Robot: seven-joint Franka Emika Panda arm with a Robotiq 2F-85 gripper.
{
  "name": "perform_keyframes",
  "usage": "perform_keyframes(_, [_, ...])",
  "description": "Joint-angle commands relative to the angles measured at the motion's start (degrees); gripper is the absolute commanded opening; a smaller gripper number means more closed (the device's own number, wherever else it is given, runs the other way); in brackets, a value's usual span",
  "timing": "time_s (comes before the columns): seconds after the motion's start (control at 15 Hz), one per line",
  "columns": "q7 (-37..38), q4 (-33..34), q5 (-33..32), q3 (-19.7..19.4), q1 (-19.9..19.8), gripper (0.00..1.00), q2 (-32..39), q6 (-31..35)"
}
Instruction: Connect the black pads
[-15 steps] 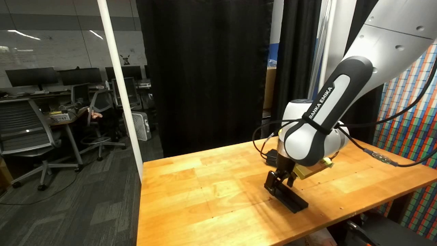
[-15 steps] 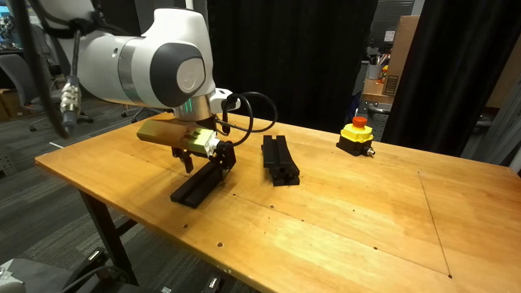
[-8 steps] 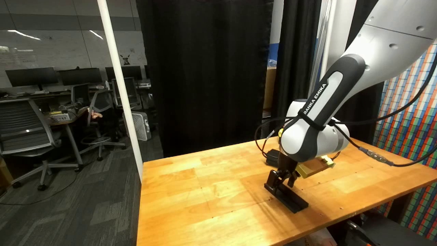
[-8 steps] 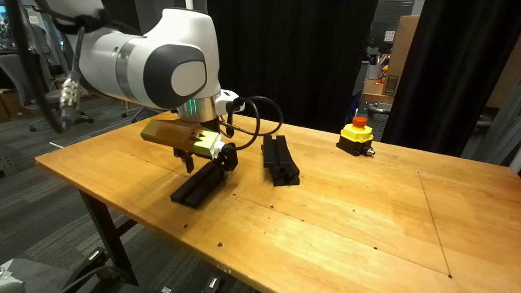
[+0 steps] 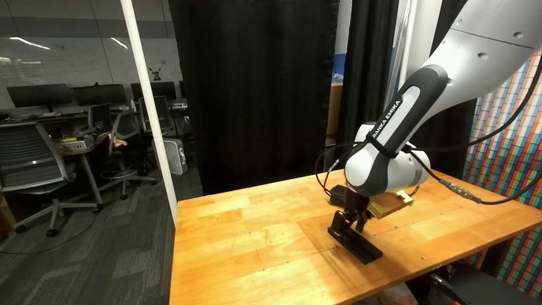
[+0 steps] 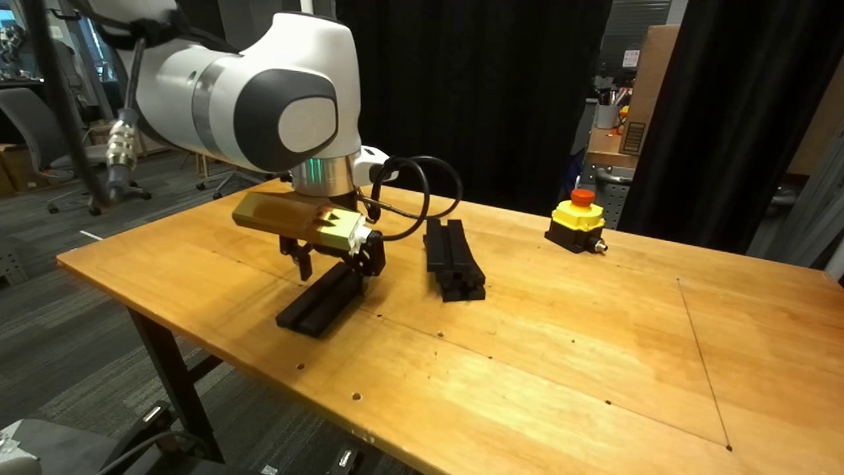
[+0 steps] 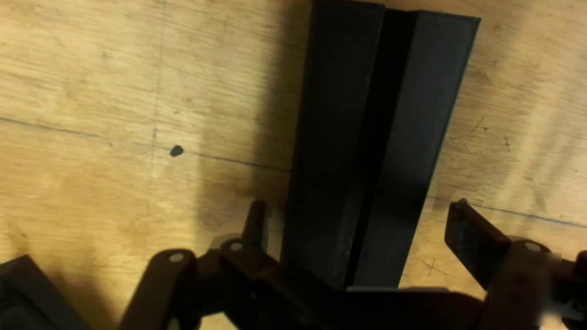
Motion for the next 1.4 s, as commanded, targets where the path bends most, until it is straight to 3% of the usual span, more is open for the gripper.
perform_keyframes(0.0, [-2.0,2.2,0.9,0.3,-0.3,1.00,0.6,-2.6])
perform_keyframes(0.67, [-1.8,5.2,-0.1,0.1,-0.8,1.00,2.4,-6.3])
perform_keyframes(1.33, [6.1,8.6,-7.4,-1.7,-1.0,1.00,5.0,-11.1])
